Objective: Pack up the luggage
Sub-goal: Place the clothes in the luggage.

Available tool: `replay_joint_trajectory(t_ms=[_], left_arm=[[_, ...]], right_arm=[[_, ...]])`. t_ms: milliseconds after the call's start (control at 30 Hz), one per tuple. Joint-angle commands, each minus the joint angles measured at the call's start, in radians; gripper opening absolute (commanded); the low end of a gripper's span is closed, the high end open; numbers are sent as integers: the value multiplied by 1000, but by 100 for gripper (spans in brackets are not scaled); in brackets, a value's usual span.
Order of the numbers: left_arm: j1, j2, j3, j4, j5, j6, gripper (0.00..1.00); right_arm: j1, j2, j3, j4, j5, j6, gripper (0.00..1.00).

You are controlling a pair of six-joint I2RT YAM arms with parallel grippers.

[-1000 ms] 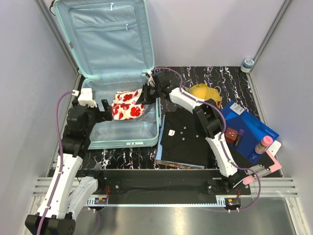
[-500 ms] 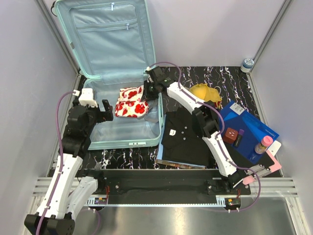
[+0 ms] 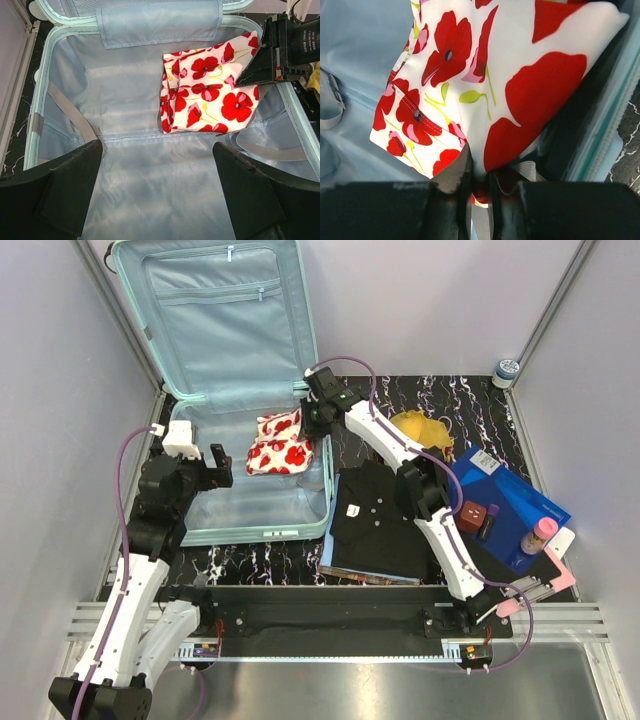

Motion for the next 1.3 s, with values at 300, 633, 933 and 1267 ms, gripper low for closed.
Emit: replay_joint_trajectory(t_ms=[300,633,933,1267], left_arm=[[-7,-14,-1,48,-18,18,99],[-7,-20,-1,46,-18,18,99],[-7,-26,-3,45,-15,20,99],[-7,-25,-3,43,-19,22,99]], right_arm=[[-19,-67,59,-86,103,-54,86],[-13,-127,12,-94,77,-60,87],[-13,-77,-25,-92,63,-45,86],[24,-96,-14,-92,68,-69,83]])
